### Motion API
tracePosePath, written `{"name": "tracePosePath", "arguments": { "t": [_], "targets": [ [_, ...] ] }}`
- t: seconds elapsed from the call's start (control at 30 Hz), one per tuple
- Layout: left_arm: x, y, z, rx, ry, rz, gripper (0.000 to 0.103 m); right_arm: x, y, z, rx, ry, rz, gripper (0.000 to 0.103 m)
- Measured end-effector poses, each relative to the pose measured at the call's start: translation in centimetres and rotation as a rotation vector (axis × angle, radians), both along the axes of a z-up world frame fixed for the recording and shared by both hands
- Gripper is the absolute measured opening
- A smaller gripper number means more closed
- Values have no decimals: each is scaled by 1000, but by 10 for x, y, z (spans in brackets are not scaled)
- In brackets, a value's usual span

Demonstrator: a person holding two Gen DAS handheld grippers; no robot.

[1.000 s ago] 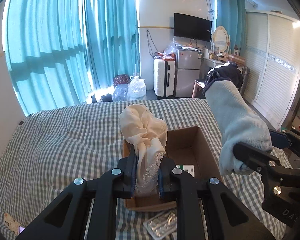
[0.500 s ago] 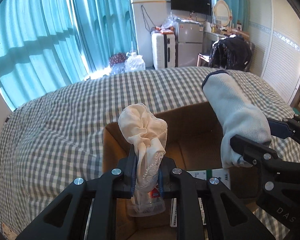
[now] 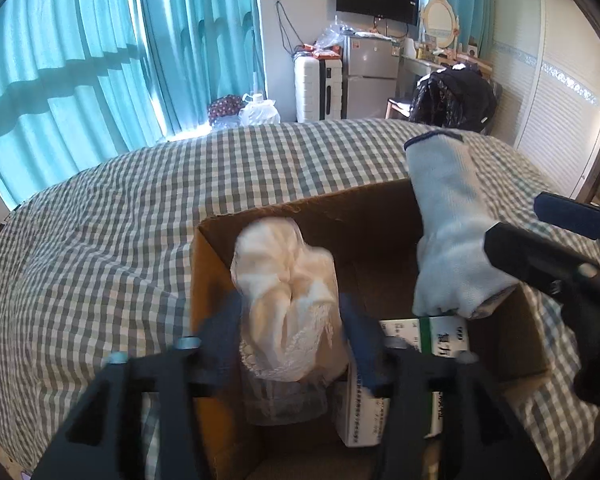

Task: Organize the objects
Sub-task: 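Carry sock and scrunchie over the cardboard box and release both inside, then move both tools toward the tissue pack and pale green clip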

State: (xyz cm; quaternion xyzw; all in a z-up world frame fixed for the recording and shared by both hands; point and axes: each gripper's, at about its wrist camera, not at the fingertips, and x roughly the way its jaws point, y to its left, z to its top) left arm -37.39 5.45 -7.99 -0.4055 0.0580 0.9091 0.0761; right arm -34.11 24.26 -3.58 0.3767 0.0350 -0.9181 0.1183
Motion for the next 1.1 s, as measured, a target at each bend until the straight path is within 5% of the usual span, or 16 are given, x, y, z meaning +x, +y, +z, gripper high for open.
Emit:
{"name": "tracePosePath", "arguments": {
  "t": [0.03,0.37,0.7,0.93,1.1],
  "targets": [
    [5,-2,6,11,12,3,78,6,2,7,-13,10,-9,77],
    [72,-16,87,33,119,10,93,86,4,98,16,117,-49,84],
    [150,-47,159,55,222,3,99,185,1,184,0,241,-60,98],
    [188,-70,158,46,231,42,100,231,8,187,9,241,-54,100],
    [207,-71,112,4,199,66,100,241,9,151,31,188,-57,100]
  ]
}}
